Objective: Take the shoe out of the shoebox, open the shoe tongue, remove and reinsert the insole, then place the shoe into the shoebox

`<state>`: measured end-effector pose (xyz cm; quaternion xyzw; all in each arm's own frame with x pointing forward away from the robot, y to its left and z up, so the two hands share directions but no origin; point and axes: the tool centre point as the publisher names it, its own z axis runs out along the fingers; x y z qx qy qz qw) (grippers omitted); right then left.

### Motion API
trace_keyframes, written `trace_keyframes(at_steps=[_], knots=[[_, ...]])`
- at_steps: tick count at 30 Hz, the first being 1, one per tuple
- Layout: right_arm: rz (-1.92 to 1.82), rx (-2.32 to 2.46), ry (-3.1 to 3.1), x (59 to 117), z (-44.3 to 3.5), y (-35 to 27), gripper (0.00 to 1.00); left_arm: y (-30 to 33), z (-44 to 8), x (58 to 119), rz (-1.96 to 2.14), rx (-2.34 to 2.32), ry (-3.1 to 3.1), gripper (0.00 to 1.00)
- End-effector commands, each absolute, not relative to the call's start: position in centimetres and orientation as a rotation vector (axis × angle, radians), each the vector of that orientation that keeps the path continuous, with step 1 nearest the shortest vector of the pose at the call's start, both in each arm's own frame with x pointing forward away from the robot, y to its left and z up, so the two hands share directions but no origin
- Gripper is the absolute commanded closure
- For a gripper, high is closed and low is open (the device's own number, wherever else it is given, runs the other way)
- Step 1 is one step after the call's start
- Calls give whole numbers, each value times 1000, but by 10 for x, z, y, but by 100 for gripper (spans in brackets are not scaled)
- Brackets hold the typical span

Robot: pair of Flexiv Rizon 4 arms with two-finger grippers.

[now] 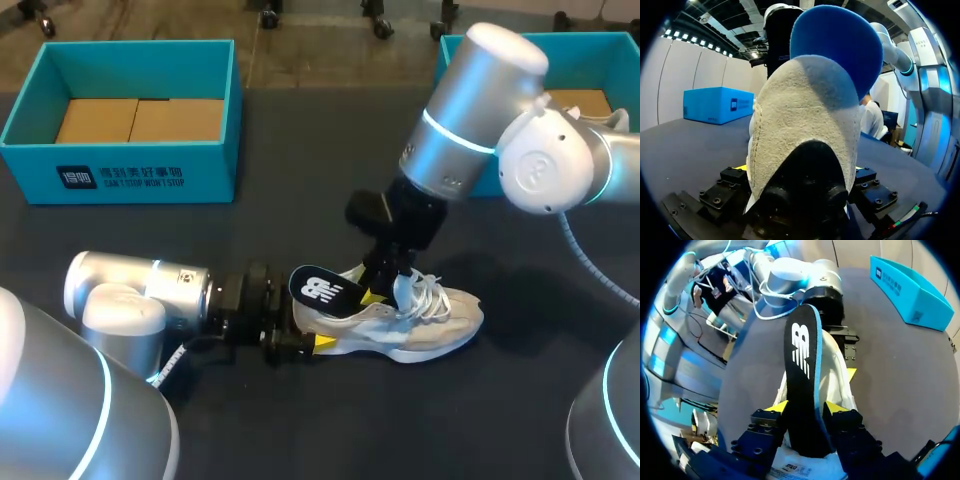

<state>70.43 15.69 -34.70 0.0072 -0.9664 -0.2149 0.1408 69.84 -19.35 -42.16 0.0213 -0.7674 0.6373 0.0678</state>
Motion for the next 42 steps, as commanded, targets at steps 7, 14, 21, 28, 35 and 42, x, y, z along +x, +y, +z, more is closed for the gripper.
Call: trace_keyframes(at_steps=[7, 14, 21, 28, 35, 42], knots=[[-577, 10, -2756, 706, -343, 174, 47, -194, -422, 698, 1921, 66, -2313, 100], [-539, 10, -2739, 702, -338, 181, 52, -194, -422, 698, 1921, 66, -2313, 100], [-505, -2, -2739, 702, -326, 180, 52, -194, -422, 698, 1921, 66, -2313, 100], [-495, -1, -2688, 709, -335, 184, 52, -194, -422, 698, 1921, 66, -2313, 100], [-522, -34, -2639, 712, -345, 183, 51, -194, -422, 698, 1921, 66, -2313, 100], [-541, -58, -2607, 709, -349, 186, 27, -194, -422, 698, 1921, 66, -2313, 100]])
